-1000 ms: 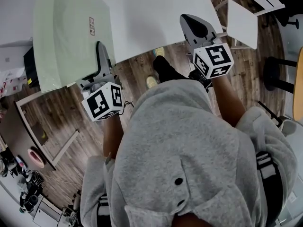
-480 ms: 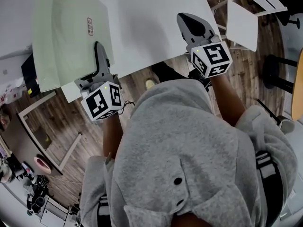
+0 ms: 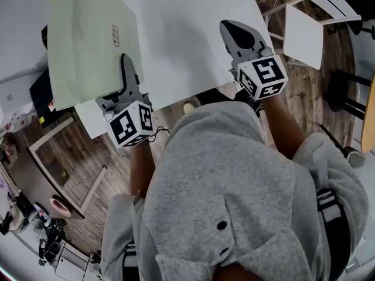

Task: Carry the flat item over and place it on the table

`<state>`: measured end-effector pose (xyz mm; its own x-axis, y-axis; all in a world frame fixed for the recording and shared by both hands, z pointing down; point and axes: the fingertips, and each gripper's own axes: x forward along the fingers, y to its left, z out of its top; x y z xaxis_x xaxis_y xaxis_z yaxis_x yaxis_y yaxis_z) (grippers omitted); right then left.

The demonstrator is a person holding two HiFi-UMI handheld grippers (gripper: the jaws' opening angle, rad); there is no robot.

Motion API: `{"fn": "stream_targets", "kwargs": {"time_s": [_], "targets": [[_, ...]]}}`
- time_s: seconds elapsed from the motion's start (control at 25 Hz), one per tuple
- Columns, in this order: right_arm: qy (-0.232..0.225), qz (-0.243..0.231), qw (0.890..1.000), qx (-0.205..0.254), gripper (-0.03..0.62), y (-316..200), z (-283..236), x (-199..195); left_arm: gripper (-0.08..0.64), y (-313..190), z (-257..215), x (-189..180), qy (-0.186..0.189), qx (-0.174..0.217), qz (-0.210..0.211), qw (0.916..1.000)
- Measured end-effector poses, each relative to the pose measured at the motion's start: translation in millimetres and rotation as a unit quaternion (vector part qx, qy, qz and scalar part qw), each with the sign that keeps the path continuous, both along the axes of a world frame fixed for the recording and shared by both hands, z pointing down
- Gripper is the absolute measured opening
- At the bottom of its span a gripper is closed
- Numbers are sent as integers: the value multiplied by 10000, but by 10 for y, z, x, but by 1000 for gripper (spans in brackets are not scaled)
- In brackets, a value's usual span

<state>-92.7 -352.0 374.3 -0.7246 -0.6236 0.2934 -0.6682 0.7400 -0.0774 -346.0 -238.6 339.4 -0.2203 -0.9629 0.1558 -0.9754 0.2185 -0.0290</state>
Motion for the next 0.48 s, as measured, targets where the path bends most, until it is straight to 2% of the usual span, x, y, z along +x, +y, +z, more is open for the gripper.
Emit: {"fn": "stream_targets", "kwargs": {"time_s": [0.36, 0.48], "targets": [[27, 48, 10000, -40, 26, -347, 32, 9, 278, -430, 157, -121, 37, -144, -66, 9999], [42, 64, 10000, -49, 26, -439, 44, 18, 278, -557, 194, -152, -53, -157, -68, 9998]]}}
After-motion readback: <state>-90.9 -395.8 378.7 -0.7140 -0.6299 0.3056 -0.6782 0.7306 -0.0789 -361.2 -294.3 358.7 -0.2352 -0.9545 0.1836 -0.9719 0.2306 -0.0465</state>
